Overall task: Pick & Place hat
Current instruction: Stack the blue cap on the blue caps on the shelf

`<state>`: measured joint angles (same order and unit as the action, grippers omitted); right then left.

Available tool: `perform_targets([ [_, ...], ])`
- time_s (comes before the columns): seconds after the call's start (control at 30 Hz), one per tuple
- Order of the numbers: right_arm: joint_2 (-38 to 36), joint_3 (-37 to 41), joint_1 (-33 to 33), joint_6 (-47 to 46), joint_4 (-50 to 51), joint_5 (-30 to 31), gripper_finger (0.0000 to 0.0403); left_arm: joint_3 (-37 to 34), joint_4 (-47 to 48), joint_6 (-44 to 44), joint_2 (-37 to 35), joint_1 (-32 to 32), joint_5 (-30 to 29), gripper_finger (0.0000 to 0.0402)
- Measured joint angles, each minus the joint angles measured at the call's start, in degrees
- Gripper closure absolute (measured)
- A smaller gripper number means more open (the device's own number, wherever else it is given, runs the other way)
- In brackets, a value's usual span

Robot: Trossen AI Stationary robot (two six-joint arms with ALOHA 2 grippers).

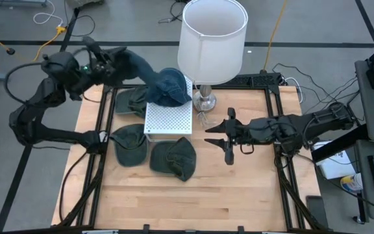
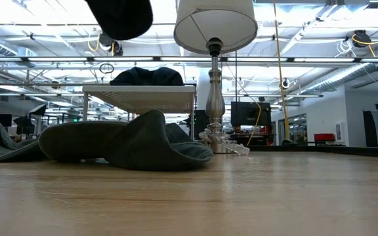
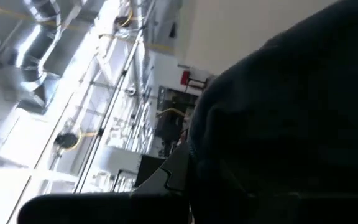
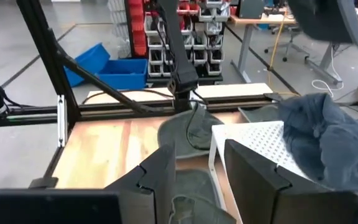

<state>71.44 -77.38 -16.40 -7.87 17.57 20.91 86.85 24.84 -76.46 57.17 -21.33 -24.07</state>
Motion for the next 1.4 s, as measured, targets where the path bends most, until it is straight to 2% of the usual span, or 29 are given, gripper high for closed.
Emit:
perform_targets([
  [0.13, 0.0, 2.0, 0.0, -0.8, -1.0, 0.0, 0.0273, -1.7, -3.5, -0.2, -0.1, -5.5, 5.3, 0.0358],
  [0.33, 0.0, 4.1, 0.0, -0.9, -4.1, 0.0, 0.0273, -12.1, -19.5, -2.6, -0.3, -12.7, 14.5, 0.0358],
  [0.53, 0.0, 5.8, 0.0, -0.9, -6.9, 0.0, 0.0273, -21.2, -32.8, 1.0, 0.8, -17.8, 21.1, 0.0358],
  [0.7, 0.0, 6.0, 0.0, -0.9, -6.3, 0.0, 0.0273, -24.1, -37.5, 1.9, 3.8, -18.5, 20.8, 0.0358],
  [0.93, 0.0, 6.0, 0.0, -2.6, -6.1, 0.0, 0.0273, -24.1, -43.0, 3.5, 9.8, -18.4, 16.2, 0.0358],
  [1.03, 0.0, 6.0, 0.0, -2.6, -5.6, 0.0, 0.0273, -24.0, -45.7, 3.0, 11.6, -17.2, 12.1, 0.0358],
  [1.2, 0.0, 6.0, -0.1, -2.6, -5.0, 0.0, 0.0273, -24.1, -45.3, 4.6, 13.5, -13.7, 9.0, 0.0358],
  [1.33, 0.0, 6.0, -0.1, -2.6, -4.9, -0.2, 0.0273, -23.9, -42.4, 4.8, 15.4, -10.1, 2.5, 0.0358],
  [1.4, 0.0, 6.0, -0.1, -2.6, -4.9, -0.2, 0.0273, -24.1, -40.3, 5.7, 16.4, -8.7, 1.2, 0.0358],
])
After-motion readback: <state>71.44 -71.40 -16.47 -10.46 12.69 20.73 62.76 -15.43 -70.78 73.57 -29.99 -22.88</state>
